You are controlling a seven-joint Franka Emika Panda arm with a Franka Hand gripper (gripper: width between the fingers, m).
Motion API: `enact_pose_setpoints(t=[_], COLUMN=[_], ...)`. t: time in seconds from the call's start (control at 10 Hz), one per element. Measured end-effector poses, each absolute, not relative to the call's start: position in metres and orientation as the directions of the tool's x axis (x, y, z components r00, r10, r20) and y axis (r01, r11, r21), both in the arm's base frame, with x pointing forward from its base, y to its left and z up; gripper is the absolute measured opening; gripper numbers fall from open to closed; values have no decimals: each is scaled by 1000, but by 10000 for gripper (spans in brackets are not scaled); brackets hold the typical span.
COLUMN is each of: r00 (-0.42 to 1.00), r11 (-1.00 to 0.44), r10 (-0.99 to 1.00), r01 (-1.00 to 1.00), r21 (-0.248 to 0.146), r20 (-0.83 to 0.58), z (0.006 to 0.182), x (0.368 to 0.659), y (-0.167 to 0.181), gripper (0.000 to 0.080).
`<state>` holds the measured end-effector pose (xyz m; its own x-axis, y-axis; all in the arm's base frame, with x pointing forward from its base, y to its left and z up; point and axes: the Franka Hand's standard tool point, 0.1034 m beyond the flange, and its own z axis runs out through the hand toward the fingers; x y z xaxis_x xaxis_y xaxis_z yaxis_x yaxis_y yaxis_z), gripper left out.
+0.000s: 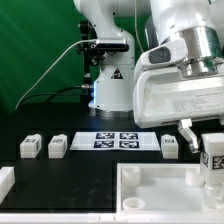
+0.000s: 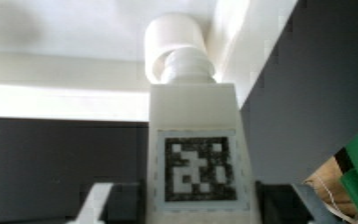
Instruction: Assemble one leg
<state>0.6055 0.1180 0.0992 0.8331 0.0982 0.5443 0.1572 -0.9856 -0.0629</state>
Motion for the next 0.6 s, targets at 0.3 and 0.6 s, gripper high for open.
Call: enact_pose_setpoints(t=[0.3,0.6], r00=[835,832], r11=[-986,-987], r10=[92,91], r01=[151,150], r21=[-64,-63], r20=[542,547], z=[98,94], x=[611,612], y=[114,114], gripper=[292,292])
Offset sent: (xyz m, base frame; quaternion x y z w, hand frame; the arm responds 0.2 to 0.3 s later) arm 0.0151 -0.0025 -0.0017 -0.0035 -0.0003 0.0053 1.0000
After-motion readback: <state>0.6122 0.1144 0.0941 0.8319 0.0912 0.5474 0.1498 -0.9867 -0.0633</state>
